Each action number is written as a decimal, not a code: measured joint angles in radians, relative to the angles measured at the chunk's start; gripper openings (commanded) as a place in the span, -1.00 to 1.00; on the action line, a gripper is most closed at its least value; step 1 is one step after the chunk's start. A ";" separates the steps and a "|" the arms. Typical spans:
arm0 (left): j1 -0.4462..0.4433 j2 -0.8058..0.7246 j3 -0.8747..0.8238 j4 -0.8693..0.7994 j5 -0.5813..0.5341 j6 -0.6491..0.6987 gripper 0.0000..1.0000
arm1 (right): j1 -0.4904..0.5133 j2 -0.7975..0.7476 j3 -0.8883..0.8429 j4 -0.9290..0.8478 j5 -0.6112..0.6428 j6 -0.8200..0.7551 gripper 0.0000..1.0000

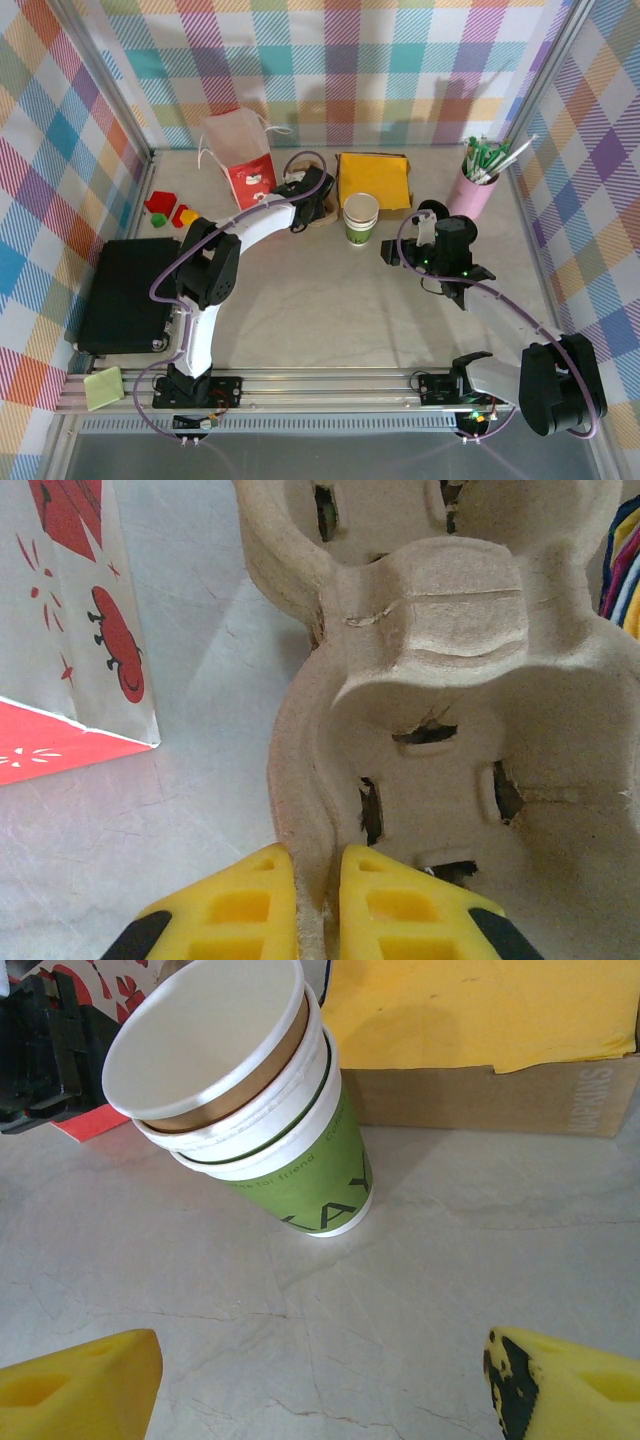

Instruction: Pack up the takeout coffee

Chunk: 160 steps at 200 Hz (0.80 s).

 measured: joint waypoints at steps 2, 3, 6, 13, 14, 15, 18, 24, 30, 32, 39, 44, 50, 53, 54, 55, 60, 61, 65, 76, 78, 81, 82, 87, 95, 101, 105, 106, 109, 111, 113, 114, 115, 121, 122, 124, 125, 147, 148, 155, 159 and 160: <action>0.000 -0.001 0.000 0.000 0.000 0.000 -0.75 | 0.000 0.000 0.000 0.000 0.000 0.000 0.68; 0.000 -0.002 0.000 0.000 0.000 0.000 -0.75 | 0.000 0.000 0.000 0.000 0.000 0.000 0.68; 0.000 -0.002 0.000 0.000 0.000 0.000 -0.75 | 0.000 0.000 0.000 0.000 0.000 0.000 0.68; 0.000 -0.004 0.000 0.000 0.000 0.000 -0.75 | 0.000 0.000 0.000 0.000 0.000 0.000 0.68; 0.000 -0.005 0.000 0.000 0.000 0.000 -0.75 | 0.000 0.000 0.000 0.000 0.000 0.000 0.68; 0.000 -0.006 0.000 0.000 0.000 0.000 -0.75 | 0.000 0.000 0.000 0.000 0.000 0.000 0.68; 0.000 -0.006 0.000 0.000 0.000 0.000 -0.76 | 0.000 0.000 0.000 0.000 0.000 0.000 0.68; 0.000 -0.010 0.000 -0.001 0.000 0.001 -0.76 | 0.000 0.000 0.000 0.000 0.000 0.000 0.68; 0.000 -0.013 0.000 -0.002 0.000 0.001 -0.77 | 0.000 0.000 0.000 0.000 0.000 0.000 0.68; 0.000 -0.014 0.000 -0.003 0.000 0.001 -0.77 | 0.000 0.000 0.000 0.000 0.000 0.000 0.68; 0.000 -0.019 0.000 -0.003 0.000 0.001 -0.77 | 0.000 0.000 0.000 0.000 0.000 0.000 0.68; 0.000 -0.023 0.000 -0.003 0.000 0.001 -0.77 | 0.000 0.000 0.000 0.000 0.000 0.000 0.68; 0.000 -0.028 0.000 -0.003 0.000 0.001 -0.77 | 0.000 0.000 0.000 0.000 0.000 0.000 0.68; 0.000 -0.031 0.000 -0.003 0.000 0.001 -0.77 | 0.000 0.000 0.000 0.000 0.000 0.000 0.68; 0.000 -0.031 0.000 -0.003 0.000 0.001 -0.77 | 0.000 0.000 0.000 0.000 0.000 0.000 0.68; 0.000 -0.032 0.000 -0.003 0.000 0.001 -0.77 | 0.000 0.000 0.000 0.000 0.000 0.000 0.68; 0.000 -0.036 0.000 -0.002 0.000 0.001 -0.77 | 0.000 0.000 0.000 0.000 0.000 0.000 0.68; 0.000 -0.037 0.000 -0.003 0.000 0.001 -0.76 | 0.000 0.000 0.000 0.000 0.000 0.000 0.68; 0.000 -0.040 0.000 -0.003 0.000 0.001 -0.76 | 0.000 0.000 0.000 0.000 0.000 0.000 0.68; 0.000 -0.050 0.000 -0.003 0.000 0.001 -0.75 | 0.000 0.000 0.000 0.000 0.000 0.000 0.68; 0.000 -0.052 0.000 -0.003 0.000 0.001 -0.75 | 0.000 0.000 0.000 0.000 0.000 0.000 0.68; 0.000 -0.055 0.000 -0.003 0.000 0.001 -0.75 | 0.000 0.000 0.000 0.000 0.000 0.000 0.68; 0.000 -0.057 -0.001 -0.002 0.001 0.001 -0.75 | 0.000 0.000 0.000 0.000 0.000 0.000 0.68; 0.001 -0.061 -0.002 -0.003 0.001 0.001 -0.75 | 0.000 0.000 0.000 0.000 0.000 0.000 0.67; 0.002 -0.070 -0.004 -0.002 0.004 0.001 -0.75 | 0.000 0.000 0.000 0.000 0.000 0.000 0.67; 0.003 -0.078 -0.009 0.000 0.008 0.000 -0.75 | 0.000 0.000 0.000 0.000 0.000 0.000 0.67; 0.004 -0.083 -0.011 0.000 0.008 0.000 -0.75 | 0.000 0.000 0.000 0.000 0.000 0.000 0.67; 0.004 -0.084 -0.011 0.000 0.008 0.000 -0.75 | 0.000 0.000 0.000 0.000 0.000 0.000 0.67; 0.005 -0.088 -0.014 0.000 0.008 0.000 -0.75 | 0.000 0.000 0.000 0.000 0.000 0.000 0.67; 0.005 -0.091 -0.016 0.001 0.009 0.000 -0.75 | 0.000 0.000 0.000 0.000 0.000 0.000 0.67; 0.005 -0.092 -0.017 0.000 0.009 0.000 -0.75 | 0.000 0.000 0.000 0.000 0.000 0.000 0.67; 0.005 -0.093 -0.018 0.000 0.010 0.000 -0.75 | 0.000 0.000 0.000 0.000 0.000 0.000 0.67; 0.005 -0.094 -0.019 0.000 0.010 0.000 -0.75 | 0.000 0.000 0.000 0.000 0.000 0.000 0.67; 0.006 -0.101 -0.025 0.000 0.011 0.000 -0.75 | 0.000 0.000 0.000 0.000 0.000 0.000 0.67; 0.006 -0.102 -0.026 0.000 0.011 0.000 -0.75 | 0.000 0.000 0.000 0.000 0.000 0.000 0.67; 0.006 -0.104 -0.029 0.001 0.012 0.000 -0.75 | 0.000 0.000 0.000 0.000 0.000 0.000 0.67; 0.006 -0.105 -0.029 0.001 0.012 0.000 -0.75 | 0.000 0.000 0.000 0.000 0.000 0.000 0.67; 0.010 -0.120 -0.056 0.001 0.017 -0.005 -0.76 | 0.000 0.000 0.000 0.000 0.000 0.000 0.67; 0.010 -0.121 -0.057 0.001 0.017 -0.005 -0.76 | 0.000 0.000 0.000 0.000 0.000 0.000 0.67; 0.012 -0.127 -0.069 0.003 0.017 -0.008 -0.76 | 0.000 0.000 0.000 0.000 0.000 0.000 0.67; 0.013 -0.131 -0.076 0.005 0.017 -0.008 -0.76 | 0.000 0.000 0.000 0.000 0.000 0.000 0.67; 0.013 -0.134 -0.078 0.006 0.017 -0.008 -0.76 | 0.000 0.000 0.000 0.000 0.000 0.000 0.67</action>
